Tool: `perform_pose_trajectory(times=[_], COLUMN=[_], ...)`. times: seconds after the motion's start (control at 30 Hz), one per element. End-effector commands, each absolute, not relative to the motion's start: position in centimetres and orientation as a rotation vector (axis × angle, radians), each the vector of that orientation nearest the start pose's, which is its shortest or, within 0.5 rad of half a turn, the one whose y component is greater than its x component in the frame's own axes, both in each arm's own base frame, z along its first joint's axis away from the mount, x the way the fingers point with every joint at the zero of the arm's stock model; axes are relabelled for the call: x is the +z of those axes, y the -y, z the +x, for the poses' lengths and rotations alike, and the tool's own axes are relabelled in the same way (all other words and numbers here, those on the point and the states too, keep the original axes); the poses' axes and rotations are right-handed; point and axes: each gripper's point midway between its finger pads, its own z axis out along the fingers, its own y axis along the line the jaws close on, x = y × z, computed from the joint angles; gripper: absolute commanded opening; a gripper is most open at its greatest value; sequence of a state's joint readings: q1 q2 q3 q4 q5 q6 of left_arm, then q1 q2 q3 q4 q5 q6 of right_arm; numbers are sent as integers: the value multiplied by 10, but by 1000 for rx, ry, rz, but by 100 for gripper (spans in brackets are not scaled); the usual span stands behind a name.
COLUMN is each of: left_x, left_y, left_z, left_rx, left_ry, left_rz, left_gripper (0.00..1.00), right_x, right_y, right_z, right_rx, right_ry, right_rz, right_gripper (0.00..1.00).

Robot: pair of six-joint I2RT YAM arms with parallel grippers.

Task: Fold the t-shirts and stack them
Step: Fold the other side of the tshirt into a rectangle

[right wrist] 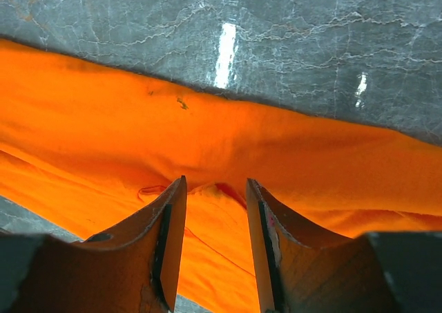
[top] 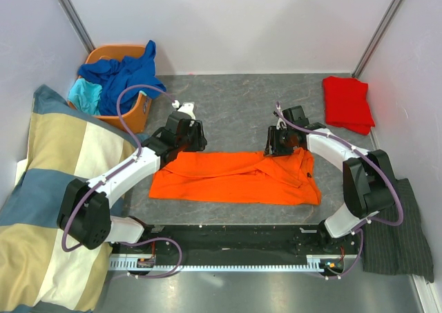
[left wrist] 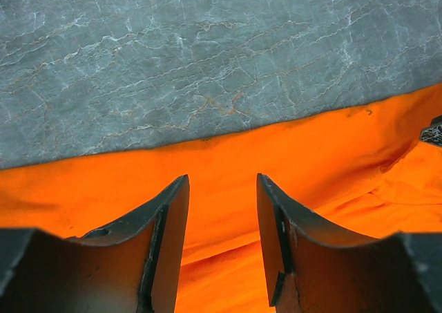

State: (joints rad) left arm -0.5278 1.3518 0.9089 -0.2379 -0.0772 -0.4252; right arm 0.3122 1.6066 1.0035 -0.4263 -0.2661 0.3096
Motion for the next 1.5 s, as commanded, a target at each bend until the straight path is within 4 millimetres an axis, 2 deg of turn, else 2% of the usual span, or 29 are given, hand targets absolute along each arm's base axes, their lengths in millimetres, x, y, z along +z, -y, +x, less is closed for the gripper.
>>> perform_pose_trajectory(times=[0.0,0.23,0.47,0.5,0.57,0.6,0.7,0.8,0.97,1.13,1.47], left_x=[138,133,129,128,129,129,128,127,126,121,115], left_y=[191,190,190,190,189,189,189,190,192,193,191], left_z=[330,329,329,329,329,329,329,328,329,328,323], left_rx=[-410,-401,-401,-398,-394,-391,-392,-396,-405,-406,-408], left_ry=[-2259,-2274,-2285,-2284,-2285,-2283,-2288,-2290,-2296,-2309,-2323], left_rz=[40,33,36,35,38,36,35,34,37,44,42], left_gripper=[50,50,49,49,49,49,49,49,48,47,47], right_x=[66,62,62,61,61,61,62,64,75,87,83], right_y=[-172,-177,-177,-177,-176,-176,-177,-176,-175,-179,-192], right_z=[320,307,303,301,302,302,301,299,290,270,230], right_rx=[599,631,626,626,620,620,620,618,634,661,727], right_ry=[-2632,-2656,-2662,-2665,-2665,-2666,-2667,-2667,-2662,-2675,-2755], right_rz=[-154,-172,-167,-173,-167,-165,-167,-160,-147,-142,-204], right_gripper=[47,46,43,41,30,21,6,0,0,0,3])
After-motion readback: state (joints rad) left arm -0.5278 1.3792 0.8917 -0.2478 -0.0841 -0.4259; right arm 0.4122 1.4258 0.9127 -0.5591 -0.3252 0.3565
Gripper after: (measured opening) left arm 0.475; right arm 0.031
